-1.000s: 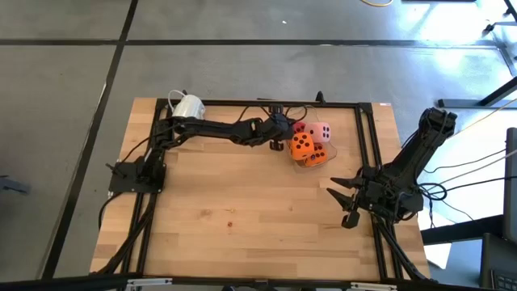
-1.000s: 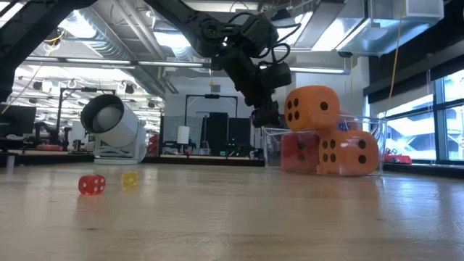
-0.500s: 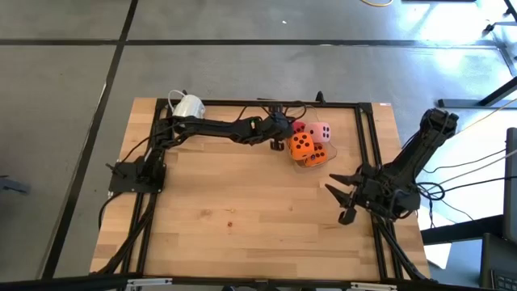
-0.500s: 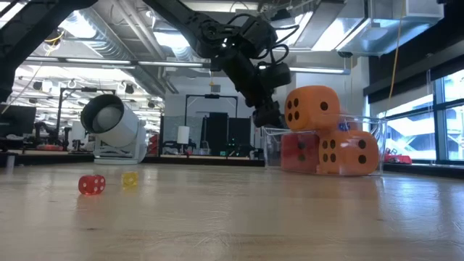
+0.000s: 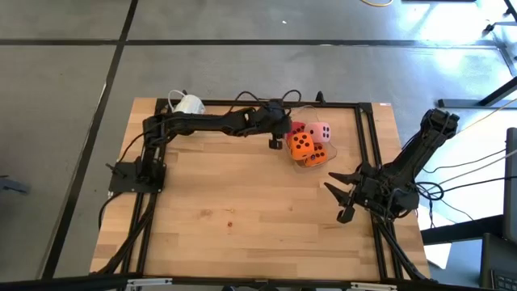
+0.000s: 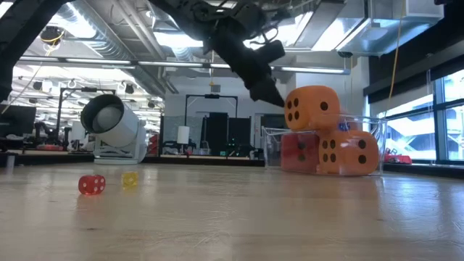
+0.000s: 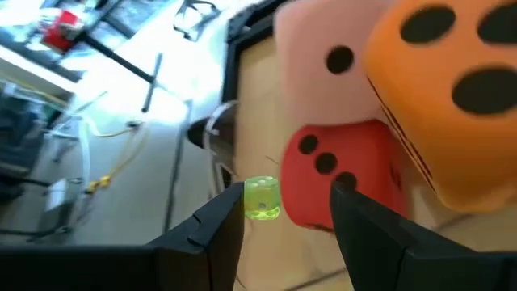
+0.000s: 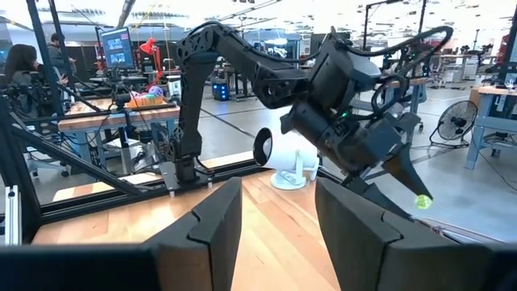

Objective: Pick & Place Dice
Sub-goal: Put the small green die in the bin

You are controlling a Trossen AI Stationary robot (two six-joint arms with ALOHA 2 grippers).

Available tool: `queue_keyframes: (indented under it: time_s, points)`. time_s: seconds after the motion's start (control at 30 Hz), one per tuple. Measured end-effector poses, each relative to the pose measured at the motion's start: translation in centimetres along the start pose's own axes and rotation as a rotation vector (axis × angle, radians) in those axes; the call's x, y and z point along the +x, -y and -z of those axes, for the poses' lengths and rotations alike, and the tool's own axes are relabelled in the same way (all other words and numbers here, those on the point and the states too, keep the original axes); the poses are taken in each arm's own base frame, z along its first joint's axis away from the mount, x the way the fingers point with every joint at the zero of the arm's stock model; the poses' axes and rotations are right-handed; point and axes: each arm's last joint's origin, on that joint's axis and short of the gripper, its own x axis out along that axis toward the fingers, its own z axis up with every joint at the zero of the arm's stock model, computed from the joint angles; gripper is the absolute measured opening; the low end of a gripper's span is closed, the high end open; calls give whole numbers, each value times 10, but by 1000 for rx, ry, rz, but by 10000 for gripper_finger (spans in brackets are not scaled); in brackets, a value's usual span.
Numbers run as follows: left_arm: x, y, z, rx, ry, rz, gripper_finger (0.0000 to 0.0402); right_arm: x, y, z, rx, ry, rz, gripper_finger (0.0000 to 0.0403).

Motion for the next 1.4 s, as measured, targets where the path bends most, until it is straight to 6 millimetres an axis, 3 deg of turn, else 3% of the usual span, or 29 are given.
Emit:
queue_keyframes:
  time_s: [0.2,0.73,1.03,1.4]
  points:
    - [1,-11,9,-22,13,57,176,10,3,0,16,6,36,160]
    - [5,-38,31,-96,115,225,179,71,24,-2,-8,85,-50,160]
    - [5,-38,32,-99,136,248,180,84,32,-2,18,98,-79,160]
    - [5,-42,34,-168,131,244,179,86,33,0,-66,90,-86,160]
